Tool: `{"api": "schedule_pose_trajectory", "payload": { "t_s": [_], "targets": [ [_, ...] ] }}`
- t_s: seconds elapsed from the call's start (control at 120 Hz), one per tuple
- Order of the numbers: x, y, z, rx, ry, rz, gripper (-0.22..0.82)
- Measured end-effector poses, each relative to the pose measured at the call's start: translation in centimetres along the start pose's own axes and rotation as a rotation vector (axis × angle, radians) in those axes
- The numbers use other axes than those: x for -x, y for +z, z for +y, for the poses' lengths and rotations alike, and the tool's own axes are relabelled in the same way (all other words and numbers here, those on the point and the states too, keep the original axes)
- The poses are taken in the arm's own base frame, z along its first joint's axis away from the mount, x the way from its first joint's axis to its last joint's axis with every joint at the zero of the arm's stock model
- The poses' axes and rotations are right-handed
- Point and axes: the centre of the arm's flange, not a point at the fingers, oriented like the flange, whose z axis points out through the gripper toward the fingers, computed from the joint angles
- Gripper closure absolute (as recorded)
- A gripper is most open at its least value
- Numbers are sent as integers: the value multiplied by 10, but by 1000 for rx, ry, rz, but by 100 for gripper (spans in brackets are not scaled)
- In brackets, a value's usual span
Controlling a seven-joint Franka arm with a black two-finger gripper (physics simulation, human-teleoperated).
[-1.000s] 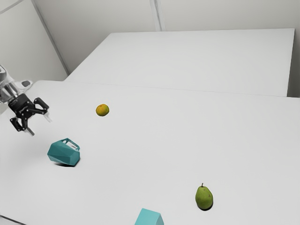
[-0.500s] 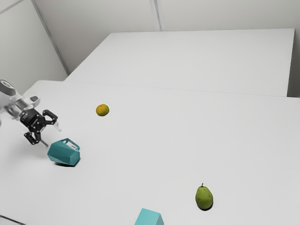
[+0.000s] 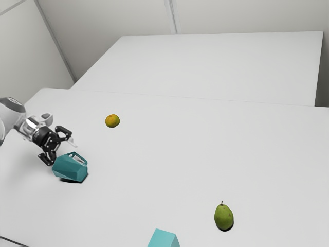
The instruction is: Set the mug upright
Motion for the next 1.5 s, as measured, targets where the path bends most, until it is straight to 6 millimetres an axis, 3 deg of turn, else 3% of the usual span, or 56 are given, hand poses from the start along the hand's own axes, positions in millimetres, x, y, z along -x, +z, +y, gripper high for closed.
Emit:
{"api": "schedule_pose_trajectory", "payload": {
  "t_s": [0.092, 0.292, 0.492, 0.7, 0.8, 0.908, 1.008, 1.1, 1.258, 1.5],
  "targets": [
    [0, 3, 0, 5, 0, -12, 2],
    [0, 4, 4, -10, 7, -21, 50],
    [1, 7, 22, -27, 34, -26, 70],
    [8, 6, 57, -62, 77, -18, 76],
    [20, 6, 84, -145, 117, 4, 77],
    [36, 12, 126, -294, 182, 54, 78],
    [47, 30, 165, -456, 255, 106, 78],
    [47, 54, 185, -582, 311, 156, 78],
    [41, 90, 205, -724, 407, 277, 79],
    [43, 127, 232, -762, 467, 413, 79]
  ]
}}
